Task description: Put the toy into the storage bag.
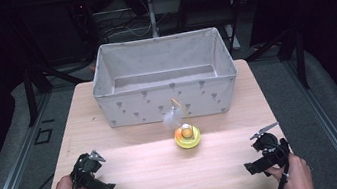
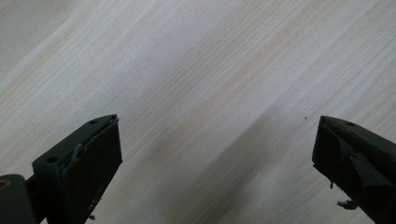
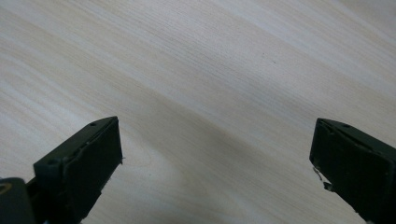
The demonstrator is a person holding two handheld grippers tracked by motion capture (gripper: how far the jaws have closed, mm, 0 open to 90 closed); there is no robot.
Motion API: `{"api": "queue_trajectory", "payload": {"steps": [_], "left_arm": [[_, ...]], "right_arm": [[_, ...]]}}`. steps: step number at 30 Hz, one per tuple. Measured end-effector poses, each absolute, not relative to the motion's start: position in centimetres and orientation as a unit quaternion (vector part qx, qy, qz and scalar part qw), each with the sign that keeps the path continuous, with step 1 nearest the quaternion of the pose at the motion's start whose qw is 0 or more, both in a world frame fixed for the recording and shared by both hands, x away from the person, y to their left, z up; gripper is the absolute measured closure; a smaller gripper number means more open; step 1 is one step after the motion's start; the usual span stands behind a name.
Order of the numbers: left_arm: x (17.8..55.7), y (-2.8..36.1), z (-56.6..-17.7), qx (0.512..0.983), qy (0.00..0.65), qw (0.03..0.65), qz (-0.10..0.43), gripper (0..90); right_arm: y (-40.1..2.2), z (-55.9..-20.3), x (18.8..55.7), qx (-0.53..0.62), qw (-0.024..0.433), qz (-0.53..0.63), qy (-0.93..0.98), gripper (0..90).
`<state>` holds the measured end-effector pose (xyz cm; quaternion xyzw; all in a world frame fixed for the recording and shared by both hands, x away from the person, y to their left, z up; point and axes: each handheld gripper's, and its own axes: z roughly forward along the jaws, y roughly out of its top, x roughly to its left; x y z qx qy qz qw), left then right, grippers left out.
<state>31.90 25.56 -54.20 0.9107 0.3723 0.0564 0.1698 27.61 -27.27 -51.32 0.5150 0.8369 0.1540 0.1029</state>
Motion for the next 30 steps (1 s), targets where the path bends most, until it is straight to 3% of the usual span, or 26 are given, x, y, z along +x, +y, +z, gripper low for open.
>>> {"api": "queue_trajectory", "payload": {"steps": [30], "left_arm": [[31.9,25.3,-54.3,0.912,0.373,0.164,0.056,1.1]], "right_arm": [[-24.4,-49.9,27.8,0.475,0.095,0.164,0.860,0.0]]}}
